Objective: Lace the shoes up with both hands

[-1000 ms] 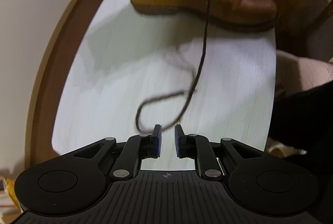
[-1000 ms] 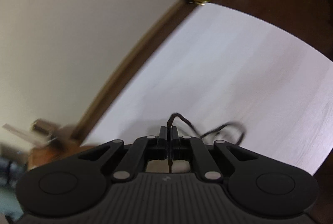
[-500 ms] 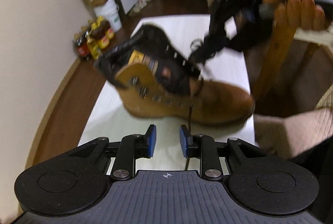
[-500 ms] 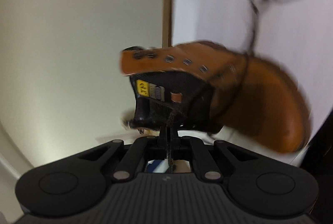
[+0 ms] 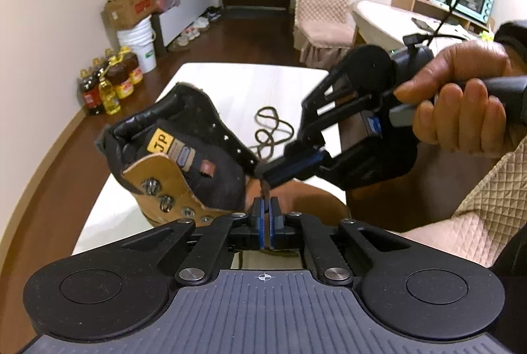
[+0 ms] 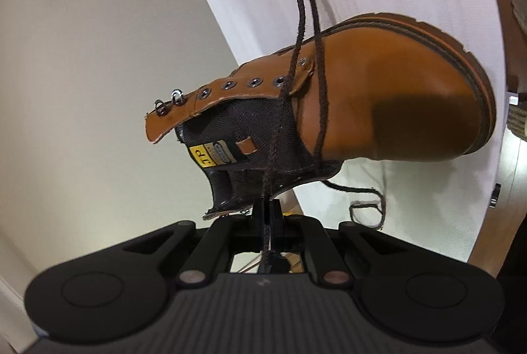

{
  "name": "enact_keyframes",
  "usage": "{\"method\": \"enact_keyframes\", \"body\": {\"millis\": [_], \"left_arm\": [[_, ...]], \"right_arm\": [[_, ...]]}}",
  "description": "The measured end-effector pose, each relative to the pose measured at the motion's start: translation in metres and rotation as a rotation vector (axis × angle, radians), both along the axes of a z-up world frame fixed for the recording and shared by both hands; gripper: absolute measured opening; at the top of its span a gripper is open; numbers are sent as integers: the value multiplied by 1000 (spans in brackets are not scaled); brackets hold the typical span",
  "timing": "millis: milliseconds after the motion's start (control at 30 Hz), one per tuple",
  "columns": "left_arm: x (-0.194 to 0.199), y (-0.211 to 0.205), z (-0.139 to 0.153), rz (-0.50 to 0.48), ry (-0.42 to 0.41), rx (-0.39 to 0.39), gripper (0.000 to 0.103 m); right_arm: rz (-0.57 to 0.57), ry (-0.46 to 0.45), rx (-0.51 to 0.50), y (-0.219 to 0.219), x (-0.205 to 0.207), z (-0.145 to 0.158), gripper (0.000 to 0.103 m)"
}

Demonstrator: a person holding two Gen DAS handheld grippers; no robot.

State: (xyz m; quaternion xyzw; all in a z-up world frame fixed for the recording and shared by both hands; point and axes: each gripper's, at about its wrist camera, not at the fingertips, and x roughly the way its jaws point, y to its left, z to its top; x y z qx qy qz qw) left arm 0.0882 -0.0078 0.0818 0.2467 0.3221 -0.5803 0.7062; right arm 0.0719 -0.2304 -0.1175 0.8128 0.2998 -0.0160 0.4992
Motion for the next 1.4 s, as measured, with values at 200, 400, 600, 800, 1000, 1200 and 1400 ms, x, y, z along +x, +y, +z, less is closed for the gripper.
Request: {"method": "enact_keyframes", "body": {"millis": [200,400,600,800,1000,1200,1400], "left_arm": [[14,6,3,-75,37,56,2],[22,6,2,-234,55,112,2],[21,-2,1,-367,35,145,2],[17,-6,2,-451,6,164,2],[18,-9,0,-447,15,159,2],[17,-10,-5,-443,25,169,2],[14,-12,-4,-454,25,176,2]], "right_arm": [[189,-14,-328,-8,11,29,15],[710,-257,-1186,36,37,109,18],[1083,-502,-1595,104,45,126,20],[1267,-583,-1813,137,40,119,19],[1270,-597,-1873,145,38,117,19],[1239,-587,-1889,146,36,116,19],[1239,-600,-1900,147,33,117,19]]}}
